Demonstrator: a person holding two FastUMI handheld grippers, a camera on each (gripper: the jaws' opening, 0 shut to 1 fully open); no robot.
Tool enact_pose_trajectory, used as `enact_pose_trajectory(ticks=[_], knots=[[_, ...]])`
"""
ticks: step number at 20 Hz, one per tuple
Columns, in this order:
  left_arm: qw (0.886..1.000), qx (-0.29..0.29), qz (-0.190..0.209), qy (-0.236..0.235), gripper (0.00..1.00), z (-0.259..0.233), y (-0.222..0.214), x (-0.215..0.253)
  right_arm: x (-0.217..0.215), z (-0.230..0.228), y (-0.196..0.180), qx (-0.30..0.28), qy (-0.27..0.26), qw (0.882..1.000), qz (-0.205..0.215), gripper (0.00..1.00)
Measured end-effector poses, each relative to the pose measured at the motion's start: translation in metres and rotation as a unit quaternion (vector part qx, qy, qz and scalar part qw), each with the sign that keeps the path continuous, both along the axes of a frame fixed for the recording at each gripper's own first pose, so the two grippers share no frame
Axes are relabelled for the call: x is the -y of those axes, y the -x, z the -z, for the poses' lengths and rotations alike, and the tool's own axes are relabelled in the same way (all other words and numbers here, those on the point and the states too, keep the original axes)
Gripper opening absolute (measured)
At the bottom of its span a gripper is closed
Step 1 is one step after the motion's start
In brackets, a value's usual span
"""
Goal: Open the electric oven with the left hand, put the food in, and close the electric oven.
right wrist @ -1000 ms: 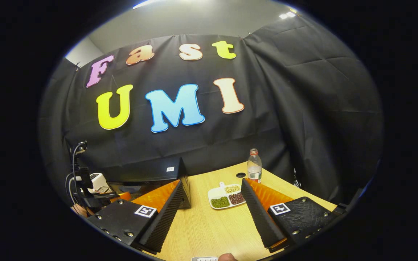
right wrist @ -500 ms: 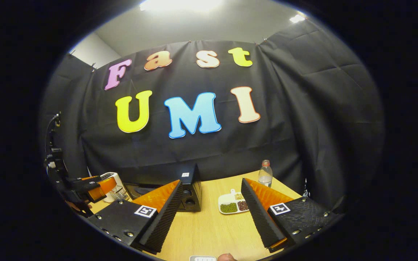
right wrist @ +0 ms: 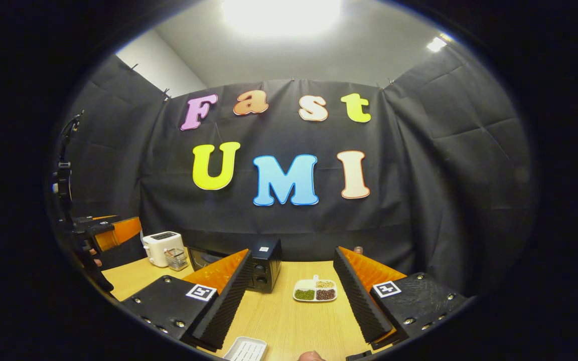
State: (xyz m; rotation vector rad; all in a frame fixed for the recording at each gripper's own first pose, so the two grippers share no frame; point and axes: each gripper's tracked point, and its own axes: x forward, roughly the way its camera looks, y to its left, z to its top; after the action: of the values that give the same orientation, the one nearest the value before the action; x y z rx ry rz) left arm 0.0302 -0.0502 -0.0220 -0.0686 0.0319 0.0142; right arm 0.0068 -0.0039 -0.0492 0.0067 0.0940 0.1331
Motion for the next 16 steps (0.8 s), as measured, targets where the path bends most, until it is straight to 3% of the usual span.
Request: enact_pose_trajectory(ticks=[4,8,9,16], knots=[[1.000,0.014,-0.005,-0.021,0.99,-0.020,0.031,0.000,-0.001,-0.024,0.017,0.033,0.009,0.999,-0.012,0.97],[0.999,0.033,0.007,-0.029,0.90,-0.037,0.053,0.002,0.003,-0.022,0.020,0.029,0.006,1.000,-0.001,0.98],[0.999,0.035,0.009,-0.032,0.99,-0.038,0.055,0.002,0.002,-0.020,0.021,0.024,0.000,1.000,0.002,0.98],[0.998,0.048,0.012,-0.027,0.94,-0.045,0.065,-0.002,-0.001,-0.019,0.019,0.013,-0.026,0.999,0.017,0.98]])
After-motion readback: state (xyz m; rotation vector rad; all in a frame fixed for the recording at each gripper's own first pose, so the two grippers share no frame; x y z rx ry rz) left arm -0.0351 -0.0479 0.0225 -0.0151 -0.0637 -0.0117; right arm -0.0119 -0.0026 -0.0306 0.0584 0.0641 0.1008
